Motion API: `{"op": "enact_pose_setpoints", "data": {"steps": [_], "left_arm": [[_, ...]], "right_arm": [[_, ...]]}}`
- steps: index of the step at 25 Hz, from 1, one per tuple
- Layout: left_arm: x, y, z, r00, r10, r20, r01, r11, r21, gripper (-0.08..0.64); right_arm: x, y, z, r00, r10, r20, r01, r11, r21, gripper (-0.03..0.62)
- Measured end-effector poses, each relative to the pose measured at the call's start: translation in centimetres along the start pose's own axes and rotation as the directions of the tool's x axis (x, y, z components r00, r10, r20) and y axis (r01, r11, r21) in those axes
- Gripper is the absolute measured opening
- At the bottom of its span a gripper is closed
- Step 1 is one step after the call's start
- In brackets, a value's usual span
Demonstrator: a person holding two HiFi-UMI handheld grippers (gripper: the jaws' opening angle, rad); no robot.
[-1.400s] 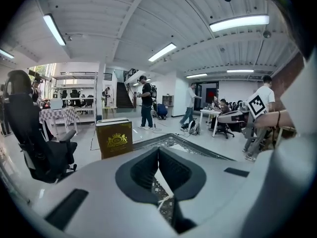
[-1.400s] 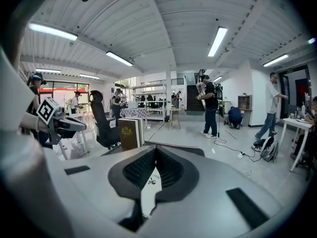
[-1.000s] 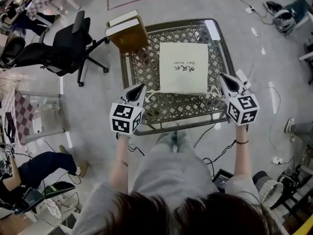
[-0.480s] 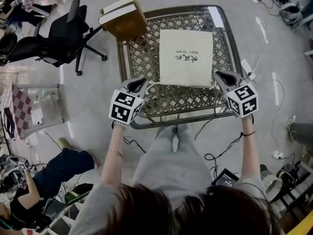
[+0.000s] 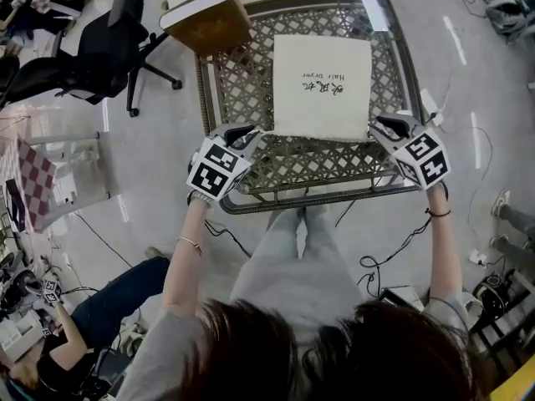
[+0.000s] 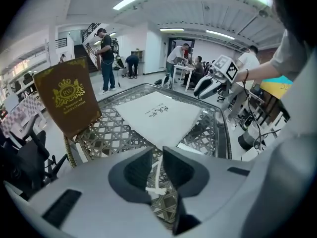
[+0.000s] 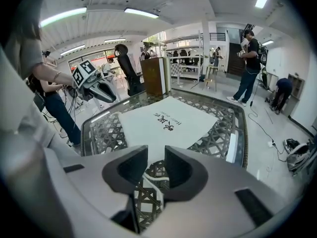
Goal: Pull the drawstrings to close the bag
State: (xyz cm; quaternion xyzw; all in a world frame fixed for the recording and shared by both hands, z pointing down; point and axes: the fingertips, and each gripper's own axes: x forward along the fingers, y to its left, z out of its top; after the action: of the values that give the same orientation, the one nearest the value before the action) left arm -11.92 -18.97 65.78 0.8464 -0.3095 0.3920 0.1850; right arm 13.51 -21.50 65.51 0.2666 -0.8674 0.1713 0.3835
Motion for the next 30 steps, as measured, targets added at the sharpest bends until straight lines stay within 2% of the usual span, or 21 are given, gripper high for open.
{"op": "enact_pose_setpoints", "data": {"steps": [1,2,7,12,22,27,30], "left_arm": [[0.3,0.0,-0.2,1.0,-0.01,-0.013,0.01,1.0,0.009,0.087],[0.7,-0.1,-0.4,1.0,-0.018,-0.025,0.019,1.0,0.02,0.094],[2.4,-0.1,-2.0,0.993,-0.048,-0.104,0.056,0.995,0.084,0.104],[3.8,-0.3,-2.7,0.989,-0.068,-0.134,0.087,0.987,0.137,0.104],[5.6,-1.6,-3.8,0.965,-0.129,-0.23,0.192,0.942,0.275,0.133],[6.4,-1.8,-4.0,0.961,-0.135,-0.242,0.207,0.93,0.304,0.135],[6.7,-1.8,-4.0,0.961,-0.128,-0.246,0.206,0.924,0.322,0.135]], "right_arm": [[0.1,0.0,-0.2,1.0,0.011,-0.01,-0.011,1.0,-0.007,0.123],[0.3,0.0,-0.4,1.0,0.022,-0.02,-0.023,1.0,-0.015,0.124],[1.1,0.2,-1.5,0.994,0.069,-0.082,-0.075,0.995,-0.072,0.15],[1.7,1.4,-3.1,0.98,0.113,-0.165,-0.135,0.982,-0.13,0.164],[2.7,2.4,-5.6,0.935,0.143,-0.324,-0.246,0.92,-0.305,0.192],[3.1,2.6,-6.2,0.915,0.135,-0.381,-0.285,0.884,-0.371,0.193],[3.3,2.6,-6.5,0.911,0.131,-0.391,-0.29,0.878,-0.381,0.192]]}}
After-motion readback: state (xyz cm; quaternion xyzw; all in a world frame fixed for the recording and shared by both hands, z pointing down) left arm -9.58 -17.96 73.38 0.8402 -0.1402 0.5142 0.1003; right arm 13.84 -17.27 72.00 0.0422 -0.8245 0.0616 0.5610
